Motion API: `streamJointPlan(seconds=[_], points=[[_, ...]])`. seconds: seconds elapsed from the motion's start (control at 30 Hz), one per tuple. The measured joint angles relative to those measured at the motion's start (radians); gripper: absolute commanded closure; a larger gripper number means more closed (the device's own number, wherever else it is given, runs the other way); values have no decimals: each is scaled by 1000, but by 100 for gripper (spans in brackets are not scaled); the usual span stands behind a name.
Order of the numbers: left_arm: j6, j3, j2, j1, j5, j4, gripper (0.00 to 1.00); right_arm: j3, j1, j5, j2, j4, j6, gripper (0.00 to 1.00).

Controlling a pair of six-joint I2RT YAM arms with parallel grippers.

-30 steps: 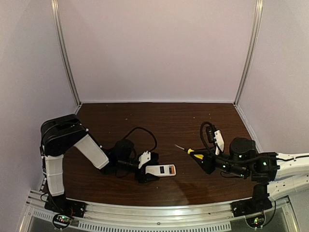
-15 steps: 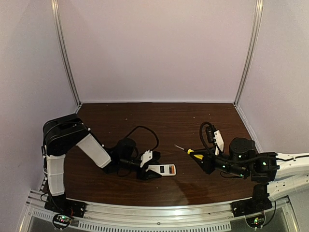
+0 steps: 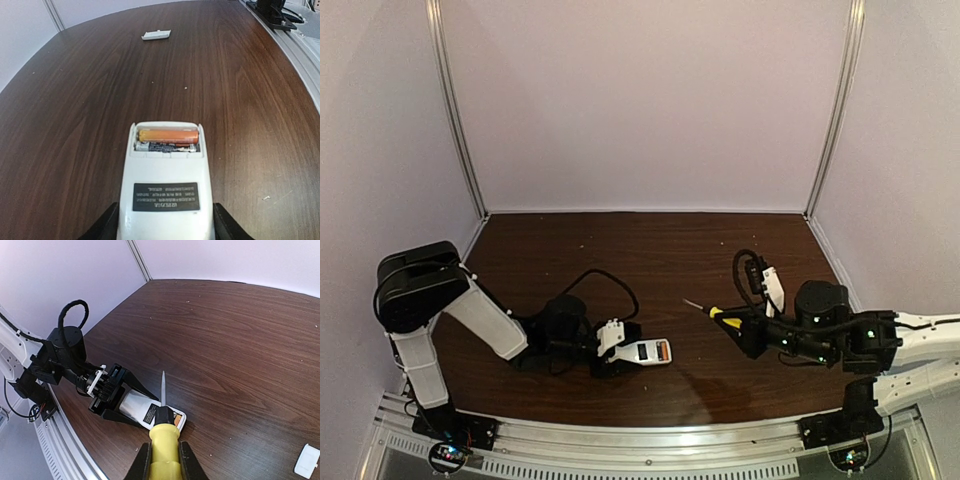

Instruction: Unload the batteries from the remote control

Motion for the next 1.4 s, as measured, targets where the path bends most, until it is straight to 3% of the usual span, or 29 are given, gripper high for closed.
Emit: streamJointPlan(seconds=[0.37,0.9,1.4], points=[[48,-71,-49,-9,-109,43,100,157,0,-23,96,-129,2,100],[123,-134,-121,-20,-106,97,100,389,0,-214,299,-337,36,100],[140,-134,-151,-42,-118,60,100,405,-5,-288,395,-388,121,100]])
